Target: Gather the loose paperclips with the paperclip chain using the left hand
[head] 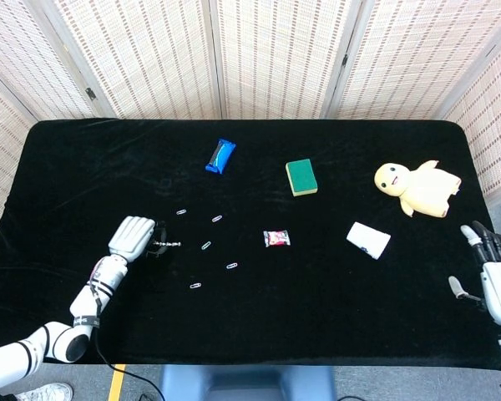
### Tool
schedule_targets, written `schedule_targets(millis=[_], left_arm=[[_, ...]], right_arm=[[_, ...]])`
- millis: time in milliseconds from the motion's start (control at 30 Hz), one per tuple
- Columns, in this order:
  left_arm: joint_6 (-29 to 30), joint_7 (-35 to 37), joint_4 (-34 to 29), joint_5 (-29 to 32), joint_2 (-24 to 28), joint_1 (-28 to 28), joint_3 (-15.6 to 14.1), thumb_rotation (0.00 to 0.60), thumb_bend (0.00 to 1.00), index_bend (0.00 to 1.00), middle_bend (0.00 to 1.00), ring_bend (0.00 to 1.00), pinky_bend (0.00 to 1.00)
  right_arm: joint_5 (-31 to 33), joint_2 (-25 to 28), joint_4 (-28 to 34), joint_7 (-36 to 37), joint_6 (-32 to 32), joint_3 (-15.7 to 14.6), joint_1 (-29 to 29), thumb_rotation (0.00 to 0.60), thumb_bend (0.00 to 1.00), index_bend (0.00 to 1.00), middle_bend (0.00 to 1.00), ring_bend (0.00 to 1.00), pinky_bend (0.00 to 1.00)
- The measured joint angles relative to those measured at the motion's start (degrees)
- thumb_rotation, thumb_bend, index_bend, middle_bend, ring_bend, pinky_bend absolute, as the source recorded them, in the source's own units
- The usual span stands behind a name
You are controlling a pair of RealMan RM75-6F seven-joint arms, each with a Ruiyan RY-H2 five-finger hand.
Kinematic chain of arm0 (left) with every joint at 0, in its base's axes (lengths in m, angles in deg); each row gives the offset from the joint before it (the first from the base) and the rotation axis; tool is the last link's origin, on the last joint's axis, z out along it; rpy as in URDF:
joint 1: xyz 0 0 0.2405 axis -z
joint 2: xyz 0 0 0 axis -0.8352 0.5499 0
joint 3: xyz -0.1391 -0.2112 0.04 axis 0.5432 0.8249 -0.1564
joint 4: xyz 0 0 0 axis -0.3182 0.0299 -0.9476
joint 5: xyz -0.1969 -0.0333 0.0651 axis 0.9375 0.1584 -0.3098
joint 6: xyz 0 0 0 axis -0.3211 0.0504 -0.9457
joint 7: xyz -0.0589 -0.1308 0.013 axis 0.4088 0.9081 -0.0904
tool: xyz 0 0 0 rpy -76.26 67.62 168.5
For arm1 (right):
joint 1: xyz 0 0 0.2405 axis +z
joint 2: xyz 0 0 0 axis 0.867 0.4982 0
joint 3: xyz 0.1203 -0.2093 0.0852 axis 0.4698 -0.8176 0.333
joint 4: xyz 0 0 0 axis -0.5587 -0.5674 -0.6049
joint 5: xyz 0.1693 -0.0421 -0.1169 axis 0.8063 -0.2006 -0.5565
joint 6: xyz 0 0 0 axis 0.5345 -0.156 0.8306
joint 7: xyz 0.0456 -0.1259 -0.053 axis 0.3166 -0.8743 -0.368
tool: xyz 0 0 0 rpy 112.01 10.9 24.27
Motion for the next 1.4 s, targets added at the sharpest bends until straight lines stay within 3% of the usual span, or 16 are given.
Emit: schedule_targets(millis=[300, 633, 900, 1400], left_arm=[[9.50, -11.74, -4.15, -0.73, -5.99, -3.33, -2.91, 0.600, 0.40, 0.74, 1.00, 1.00, 1.00], [16.45, -17.71, 0.34, -3.83, -13.08, -6.83, -5.59, 0.600, 0.40, 0.74, 1.00, 1.00, 1.00], [18.87, -21.56, 2.38, -5.65, -15.35, -9.38, -7.32, 0.600, 0.40, 0.74, 1.00, 1.00, 1.00], [20.03, -21.98, 4.93, -8.72, -17.35, -11.85, -8.65, 0.600, 0.40, 0.74, 1.00, 1.00, 1.00]], right_arm=[[0.32, 0.76, -1.45, 4.84, 1.74, 0.88, -1.23, 0.600, 0.36, 0.00, 0.03, 0.01, 0.00], [-1.27, 1.28, -1.55, 7.79, 6.33, 1.06, -3.69, 0.600, 0.36, 0.00, 0.03, 0.01, 0.00], [-2.16, 1.44, -1.30, 7.34, 5.46, 0.65, -3.43, 0.600, 0.36, 0.00, 0.03, 0.01, 0.00], [-2.85, 1.45, -1.11, 6.96, 4.81, 0.36, -3.24, 0.600, 0.36, 0.00, 0.03, 0.01, 0.00]])
